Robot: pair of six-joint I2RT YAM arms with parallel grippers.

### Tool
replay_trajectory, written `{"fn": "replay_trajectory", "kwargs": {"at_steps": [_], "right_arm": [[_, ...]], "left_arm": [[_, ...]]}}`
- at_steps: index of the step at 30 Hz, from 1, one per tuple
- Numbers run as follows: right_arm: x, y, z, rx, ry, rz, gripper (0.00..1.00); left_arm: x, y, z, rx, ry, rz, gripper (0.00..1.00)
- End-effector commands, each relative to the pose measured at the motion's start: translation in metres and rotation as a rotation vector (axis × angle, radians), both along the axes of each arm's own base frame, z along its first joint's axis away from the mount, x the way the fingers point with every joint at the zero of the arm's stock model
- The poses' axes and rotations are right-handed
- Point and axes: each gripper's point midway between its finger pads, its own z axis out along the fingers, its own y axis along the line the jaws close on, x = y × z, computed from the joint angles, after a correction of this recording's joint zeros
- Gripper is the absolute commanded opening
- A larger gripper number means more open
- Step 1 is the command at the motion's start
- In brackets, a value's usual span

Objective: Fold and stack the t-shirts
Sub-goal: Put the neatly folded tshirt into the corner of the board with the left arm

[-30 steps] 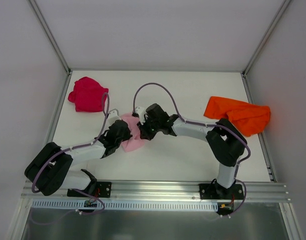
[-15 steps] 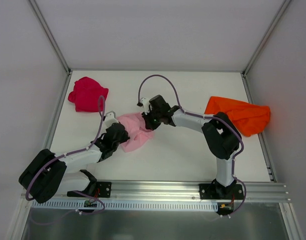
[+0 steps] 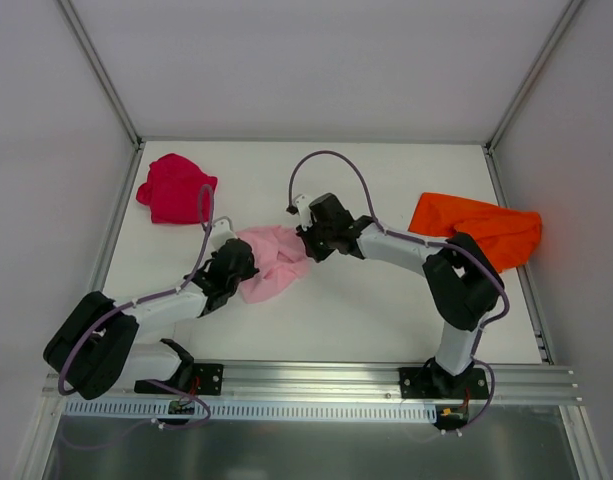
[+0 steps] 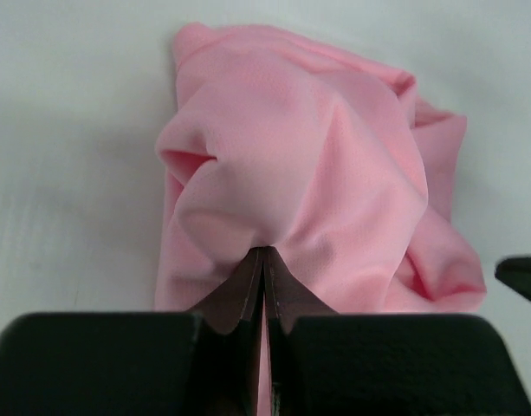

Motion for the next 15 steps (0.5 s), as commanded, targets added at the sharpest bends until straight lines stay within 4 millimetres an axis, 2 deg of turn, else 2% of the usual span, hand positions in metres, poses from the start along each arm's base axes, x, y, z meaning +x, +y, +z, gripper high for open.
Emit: {"fn": "replay_trajectory", "kwargs": {"at_steps": [1,5,6,7,8,9,10,12,13,14,15], "right_arm": [[0.005,0.003,0.048,0.089,-0.095,-0.003,0.01],[-0.002,-0.009,0.051,0.090,-0.121,-0.017,0.01],[-0.002,-0.008,0.052,0.099,-0.127,-0.020,0.01],[-0.002,-0.007,0.055,0.114,-0.139,-0.019,0.01],[-0.003,-0.012,0.050,0.098,-0.147,-0.037,0.01],[-0.002,-0.013,0.054,0.101,-0.171,-0.046,0.01],[-0.004,-0.017,0.051,0.091,-0.173,-0.058,0.01],[-0.004,-0.021,0.052,0.110,-0.198,-0.076,0.01],[-0.005,-0.022,0.051,0.114,-0.201,-0.074,0.02],[-0.007,-0.022,0.051,0.123,-0.201,-0.079,0.02],[-0.010,-0.023,0.049,0.133,-0.198,-0.077,0.02]], "left_arm": [[0.027,0.001,0.015,-0.012,-0.011,0.019,0.00],[0.046,-0.010,0.010,-0.035,0.020,-0.008,0.00],[0.050,-0.011,0.010,-0.018,0.015,-0.019,0.04],[0.055,-0.017,0.014,-0.024,0.002,-0.040,0.16],[0.056,-0.020,0.016,-0.028,-0.008,-0.053,0.26],[0.060,-0.024,0.024,-0.040,-0.048,-0.073,0.45],[0.059,-0.030,0.031,-0.052,-0.074,-0.101,0.55],[0.055,-0.031,0.048,-0.050,-0.140,-0.118,0.77],[0.054,-0.032,0.057,-0.054,-0.165,-0.125,0.94],[0.054,-0.031,0.074,-0.069,-0.206,-0.127,0.99],[0.054,-0.030,0.082,-0.063,-0.225,-0.135,0.99]]}}
